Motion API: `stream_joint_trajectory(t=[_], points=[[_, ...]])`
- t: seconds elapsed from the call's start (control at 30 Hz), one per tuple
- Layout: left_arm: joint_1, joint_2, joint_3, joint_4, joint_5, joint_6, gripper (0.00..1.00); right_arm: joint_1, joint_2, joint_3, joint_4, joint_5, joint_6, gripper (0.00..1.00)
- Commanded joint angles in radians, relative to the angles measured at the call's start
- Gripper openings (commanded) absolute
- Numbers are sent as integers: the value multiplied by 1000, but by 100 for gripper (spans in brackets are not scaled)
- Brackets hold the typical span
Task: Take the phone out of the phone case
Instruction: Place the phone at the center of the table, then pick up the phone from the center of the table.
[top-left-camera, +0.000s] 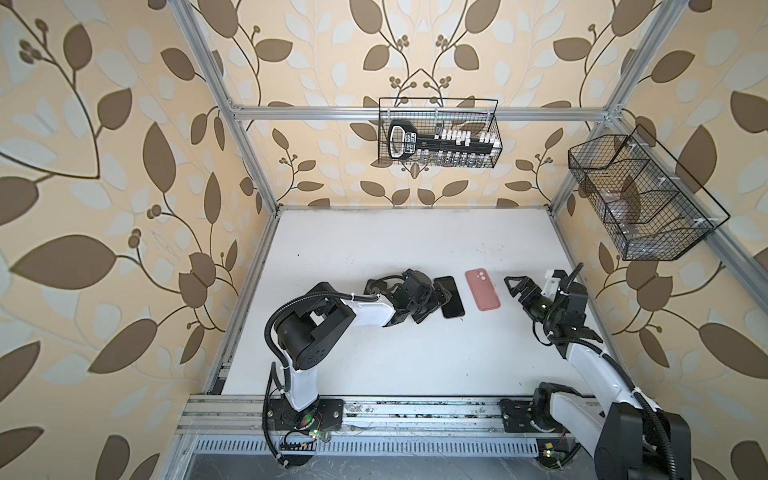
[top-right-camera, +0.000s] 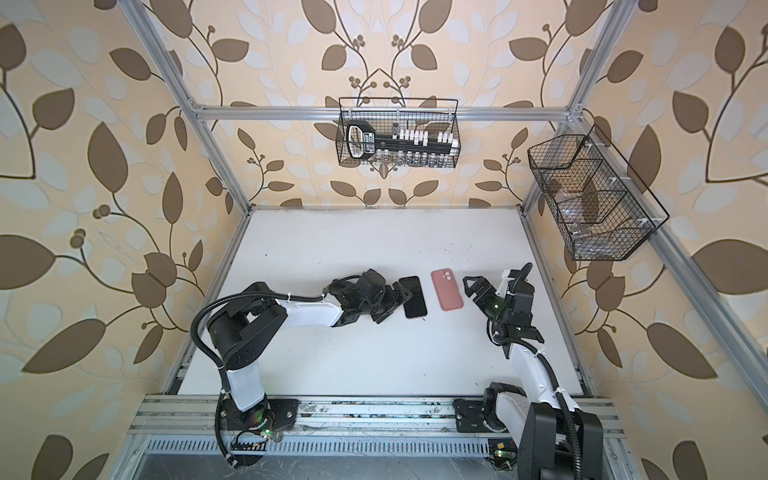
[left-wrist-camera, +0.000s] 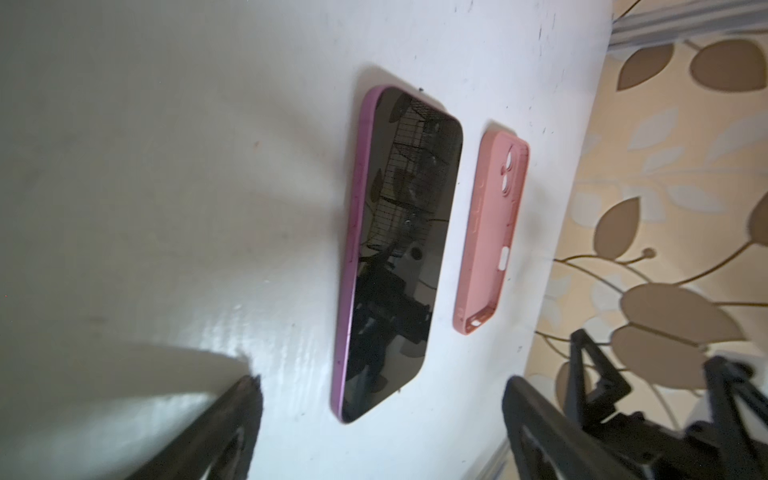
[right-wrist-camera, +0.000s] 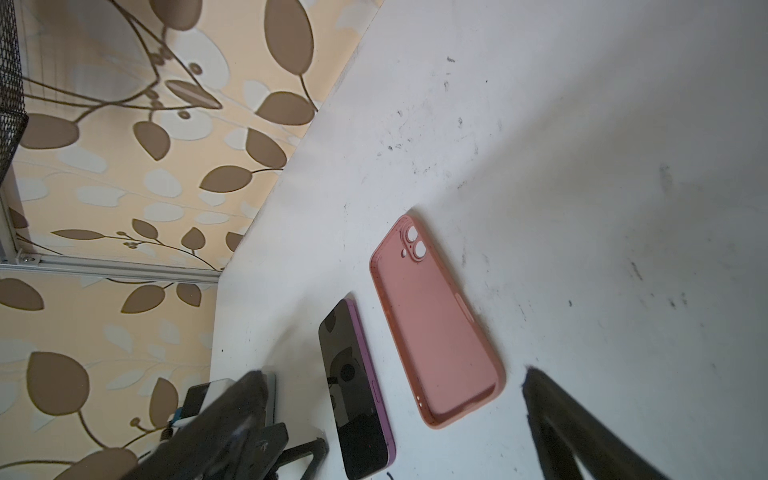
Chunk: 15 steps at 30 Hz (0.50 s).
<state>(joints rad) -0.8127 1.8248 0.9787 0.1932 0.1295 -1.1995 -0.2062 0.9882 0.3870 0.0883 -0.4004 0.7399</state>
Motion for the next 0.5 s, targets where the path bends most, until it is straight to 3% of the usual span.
stream_joint_trajectory(t=[0.0, 0.27, 0.47], points=[[-8, -108, 77, -229, -78, 136, 99, 1, -18, 37, -54, -5, -53, 97], [28, -265, 177, -521, -144, 316, 99, 120, -23, 142, -156, 84, -137, 99], [129, -378, 178, -720, -167, 435, 99, 266, 1, 238, -224, 195, -194, 100]])
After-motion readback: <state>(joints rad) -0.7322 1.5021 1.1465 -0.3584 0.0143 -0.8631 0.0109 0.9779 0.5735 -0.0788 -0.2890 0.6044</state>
